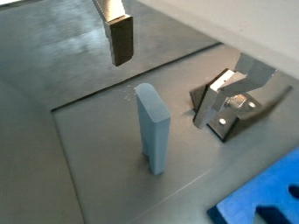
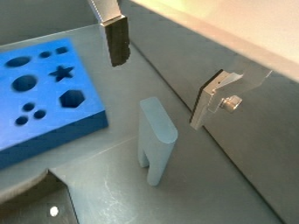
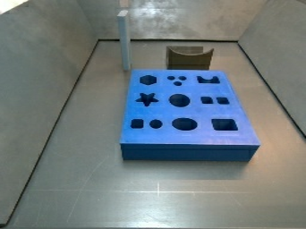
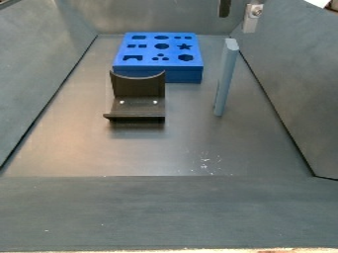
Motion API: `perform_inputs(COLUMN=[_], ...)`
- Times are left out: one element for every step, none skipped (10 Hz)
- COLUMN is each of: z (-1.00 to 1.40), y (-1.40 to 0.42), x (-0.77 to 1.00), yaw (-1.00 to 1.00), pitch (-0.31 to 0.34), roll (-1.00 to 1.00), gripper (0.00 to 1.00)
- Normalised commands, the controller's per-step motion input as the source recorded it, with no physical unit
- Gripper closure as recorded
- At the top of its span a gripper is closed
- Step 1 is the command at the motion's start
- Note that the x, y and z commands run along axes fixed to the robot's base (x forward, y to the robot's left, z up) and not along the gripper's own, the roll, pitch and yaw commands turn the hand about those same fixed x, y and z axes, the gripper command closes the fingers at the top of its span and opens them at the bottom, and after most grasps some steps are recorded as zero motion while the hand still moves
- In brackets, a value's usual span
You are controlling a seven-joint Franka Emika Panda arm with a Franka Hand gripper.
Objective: Pick up the square-circle object. Move up. Rotate the square-circle object. Place the square-circle object on the fixture. Regrasp the square-circle object. Move to above the board. Insert the square-circle object.
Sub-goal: Rotate the square-circle object.
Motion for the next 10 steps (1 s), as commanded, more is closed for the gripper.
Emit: perform_inputs(z=[-0.01, -0.01, -0.01, -0.01, -0.01, -0.01, -0.01, -0.01, -0.01, -0.01], y=[0.0, 0.0, 0.0, 0.0, 0.0, 0.0, 0.0, 0.0, 0.0, 0.0], x=[0.02, 0.02, 0.02, 0.02, 0.02, 0.02, 0.02, 0.02, 0.02, 0.02], yaw=[1.0, 1.0, 1.0, 1.0, 1.0, 1.0, 1.0, 1.0, 1.0, 1.0], pitch=[-0.002, -0.002, -0.002, -0.002, -0.003, -0.003, -0.003, -0.003, -0.003, -0.004], roll=[0.0, 0.0, 0.0, 0.0, 0.0, 0.0, 0.0, 0.0, 0.0, 0.0], gripper=[0.0, 0.0, 0.0, 0.0, 0.0, 0.0, 0.0, 0.0, 0.0, 0.0])
